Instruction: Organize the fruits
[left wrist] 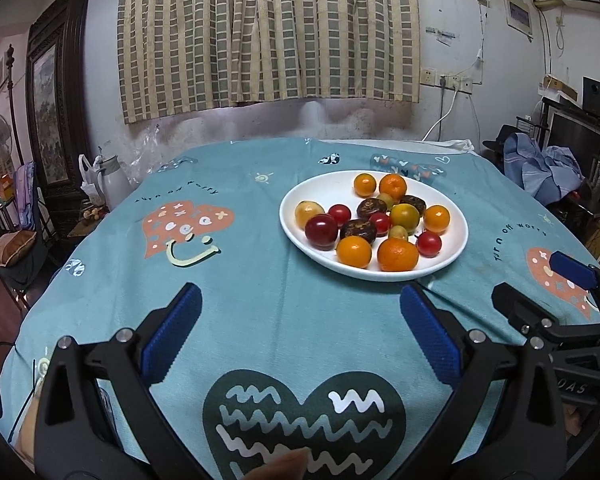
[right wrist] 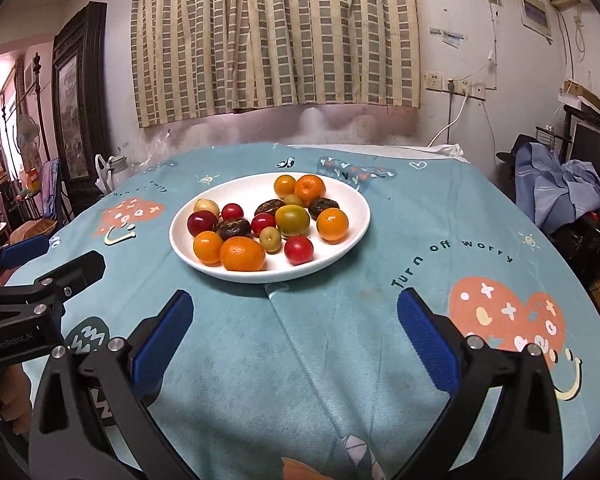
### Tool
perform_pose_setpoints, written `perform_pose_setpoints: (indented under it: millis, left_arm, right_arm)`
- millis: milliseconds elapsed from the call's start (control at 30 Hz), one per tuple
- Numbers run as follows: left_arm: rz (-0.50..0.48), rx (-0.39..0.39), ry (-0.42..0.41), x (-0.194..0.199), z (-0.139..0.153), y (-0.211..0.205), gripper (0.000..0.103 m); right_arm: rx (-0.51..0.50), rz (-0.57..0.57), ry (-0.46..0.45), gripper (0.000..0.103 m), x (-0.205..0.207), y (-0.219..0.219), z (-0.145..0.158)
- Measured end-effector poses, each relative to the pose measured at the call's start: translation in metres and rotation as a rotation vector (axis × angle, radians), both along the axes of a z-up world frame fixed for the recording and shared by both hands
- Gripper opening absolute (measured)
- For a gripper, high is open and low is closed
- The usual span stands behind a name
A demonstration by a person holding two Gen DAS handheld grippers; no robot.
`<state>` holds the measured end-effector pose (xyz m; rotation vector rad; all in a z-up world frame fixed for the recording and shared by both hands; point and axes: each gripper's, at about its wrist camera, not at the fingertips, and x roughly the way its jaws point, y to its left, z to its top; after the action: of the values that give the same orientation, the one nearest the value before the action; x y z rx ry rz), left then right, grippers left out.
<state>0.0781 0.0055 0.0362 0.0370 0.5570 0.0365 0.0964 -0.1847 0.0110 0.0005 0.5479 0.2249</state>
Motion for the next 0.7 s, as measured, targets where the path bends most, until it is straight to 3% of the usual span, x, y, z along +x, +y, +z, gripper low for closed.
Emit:
perform_pose_setpoints:
  millis: [700]
  left_arm:
    - [-0.009, 0.024, 0.06, 0.009, -0.012, -0.006, 0.101]
  right_arm:
    - [-0.003, 0.004, 0.029, 0.102, 0.002, 0.002, -0.004]
